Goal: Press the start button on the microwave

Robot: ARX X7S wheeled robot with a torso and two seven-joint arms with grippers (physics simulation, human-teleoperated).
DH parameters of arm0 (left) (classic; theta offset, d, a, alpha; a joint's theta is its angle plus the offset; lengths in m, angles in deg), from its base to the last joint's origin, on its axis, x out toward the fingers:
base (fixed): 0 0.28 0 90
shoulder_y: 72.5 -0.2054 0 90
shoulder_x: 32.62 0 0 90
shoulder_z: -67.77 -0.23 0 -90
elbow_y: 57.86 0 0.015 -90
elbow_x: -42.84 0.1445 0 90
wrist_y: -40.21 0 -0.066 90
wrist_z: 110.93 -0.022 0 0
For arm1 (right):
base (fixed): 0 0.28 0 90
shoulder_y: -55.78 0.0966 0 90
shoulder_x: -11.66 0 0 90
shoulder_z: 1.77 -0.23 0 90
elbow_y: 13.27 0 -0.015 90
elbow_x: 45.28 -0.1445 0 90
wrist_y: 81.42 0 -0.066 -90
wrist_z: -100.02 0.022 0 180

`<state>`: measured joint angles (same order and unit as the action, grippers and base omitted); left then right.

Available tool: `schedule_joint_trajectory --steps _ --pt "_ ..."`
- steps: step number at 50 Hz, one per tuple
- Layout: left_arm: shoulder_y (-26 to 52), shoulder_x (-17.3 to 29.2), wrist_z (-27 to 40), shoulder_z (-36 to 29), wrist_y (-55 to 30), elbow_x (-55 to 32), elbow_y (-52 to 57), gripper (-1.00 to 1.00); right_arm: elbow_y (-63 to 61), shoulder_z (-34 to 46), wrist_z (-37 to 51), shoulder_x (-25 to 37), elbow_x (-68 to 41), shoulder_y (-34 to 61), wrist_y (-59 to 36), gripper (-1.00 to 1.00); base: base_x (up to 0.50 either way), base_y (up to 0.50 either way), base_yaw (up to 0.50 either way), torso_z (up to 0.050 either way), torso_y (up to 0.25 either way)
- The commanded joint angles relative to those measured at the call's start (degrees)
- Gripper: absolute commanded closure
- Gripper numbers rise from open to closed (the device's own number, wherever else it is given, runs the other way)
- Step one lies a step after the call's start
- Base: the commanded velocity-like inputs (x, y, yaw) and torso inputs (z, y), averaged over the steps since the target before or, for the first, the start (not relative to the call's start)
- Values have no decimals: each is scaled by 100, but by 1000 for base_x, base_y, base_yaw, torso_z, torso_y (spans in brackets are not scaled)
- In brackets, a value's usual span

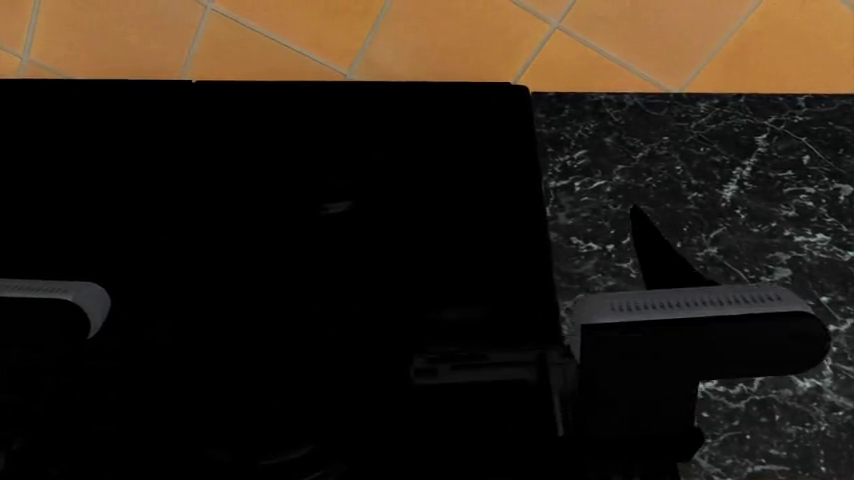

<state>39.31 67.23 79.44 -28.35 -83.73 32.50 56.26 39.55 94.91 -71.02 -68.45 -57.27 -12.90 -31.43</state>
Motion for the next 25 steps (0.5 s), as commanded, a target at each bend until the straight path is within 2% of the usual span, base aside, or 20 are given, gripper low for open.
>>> schedule_joint_trajectory --steps 1,3,5,9,11,13,15,18,25 --pt "-3 13 37 -9 91 -66 -133 -100 -1395 414 429 155 266 612 -1043 -100 12 0 -3 0 0" --pt "-5 23 47 -12 89 -68 -131 -100 -1651 439 570 152 364 825 -1254 -100 6 3 -1 0 0" --pt "-3 29 47 -6 117 -78 -164 -100 -1836 769 692 403 702 1103 -1306 -100 7 1 -1 0 0" --pt "8 41 46 -7 129 -105 -171 -100 -2091 840 429 539 567 1594 -1441 -100 7 2 -2 -4 0" --pt "1 48 36 -7 169 -116 -202 -100 -2176 467 386 242 314 1775 -1335 -100 8 3 -2 0 0" --pt "-9 54 36 -7 187 -125 -222 -100 -2278 553 716 383 174 2199 -1997 -100 14 3 -1 0 0" --pt "3 62 45 -16 160 -133 -191 -100 -2279 734 1141 745 -279 2650 -2281 -100 7 3 -3 -5 0" --pt "9 80 54 -25 158 -136 -174 -100 -2273 16 1408 660 -1516 3184 -2732 -100 12 3 -2 0 0" --pt "-9 108 63 -65 167 -145 -174 -100 -2251 -105 1892 747 -2319 4402 -3624 -100 8 3 -1 -3 0"
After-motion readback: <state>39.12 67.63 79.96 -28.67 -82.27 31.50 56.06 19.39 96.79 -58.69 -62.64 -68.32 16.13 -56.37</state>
